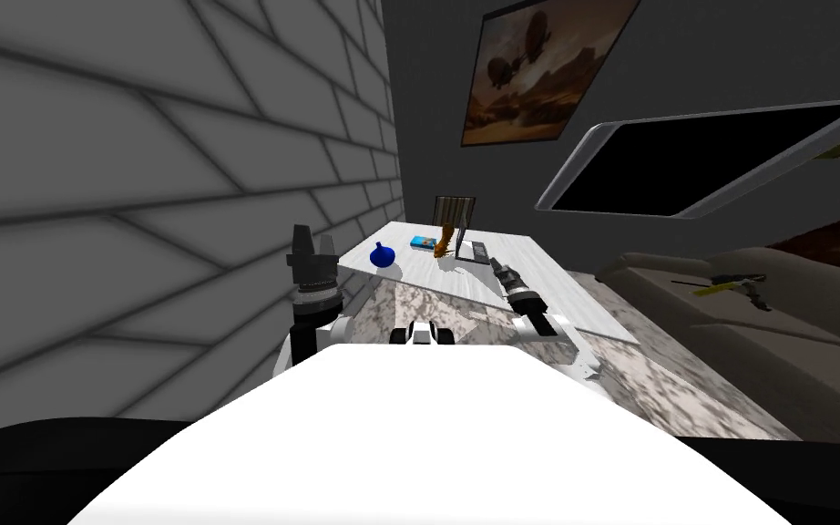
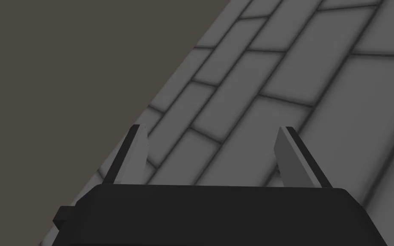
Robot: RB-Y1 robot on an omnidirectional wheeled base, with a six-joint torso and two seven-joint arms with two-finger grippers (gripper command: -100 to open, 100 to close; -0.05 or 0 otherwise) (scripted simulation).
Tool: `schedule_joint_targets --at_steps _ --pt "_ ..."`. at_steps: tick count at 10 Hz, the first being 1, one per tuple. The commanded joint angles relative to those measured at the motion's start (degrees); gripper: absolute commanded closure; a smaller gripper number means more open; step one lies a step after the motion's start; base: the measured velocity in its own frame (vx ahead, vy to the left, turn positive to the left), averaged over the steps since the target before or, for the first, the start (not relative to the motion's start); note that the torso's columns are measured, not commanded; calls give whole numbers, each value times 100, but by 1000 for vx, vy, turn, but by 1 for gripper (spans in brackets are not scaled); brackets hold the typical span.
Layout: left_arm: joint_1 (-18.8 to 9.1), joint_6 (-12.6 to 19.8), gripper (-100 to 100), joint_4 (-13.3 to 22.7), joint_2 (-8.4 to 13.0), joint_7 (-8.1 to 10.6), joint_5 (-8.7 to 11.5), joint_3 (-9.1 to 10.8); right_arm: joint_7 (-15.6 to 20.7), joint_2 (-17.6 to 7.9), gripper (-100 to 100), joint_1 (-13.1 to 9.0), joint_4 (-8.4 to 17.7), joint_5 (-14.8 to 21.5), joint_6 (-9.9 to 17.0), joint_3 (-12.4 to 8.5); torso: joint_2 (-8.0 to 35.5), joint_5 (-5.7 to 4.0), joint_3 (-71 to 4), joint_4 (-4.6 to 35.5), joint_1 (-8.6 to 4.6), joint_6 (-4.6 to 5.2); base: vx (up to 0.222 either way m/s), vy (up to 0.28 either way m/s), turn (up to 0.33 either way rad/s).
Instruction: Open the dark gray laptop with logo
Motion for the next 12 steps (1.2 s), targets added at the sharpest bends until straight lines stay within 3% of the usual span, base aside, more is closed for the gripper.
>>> schedule_joint_targets --at_steps 1,6,7,11,12 --pt "0 0 0 0 0 0 0 0 295 -390 -100 -65 454 356 309 -145 -9 -1 -5 -2 -4 -1 53 140 211" --pt "0 0 0 0 1 0 0 1 709 -1072 -100 -185 1093 881 869 -363 2 -2 2 1 -3 -2 42 113 177" --pt "0 0 0 0 0 0 0 1 709 -1072 -100 -185 1137 881 869 -363 -8 1 -4 -2 6 -2 39 85 81" --pt "1 0 0 0 0 0 0 1 1101 -1770 -100 -305 1783 1380 1408 -569 -4 2 -2 -1 9 0 47 107 204" --pt "1 0 0 0 0 0 0 1 1101 -1773 -100 -305 1813 1380 1408 -569 -11 2 -6 -3 8 -3 60 89 75"
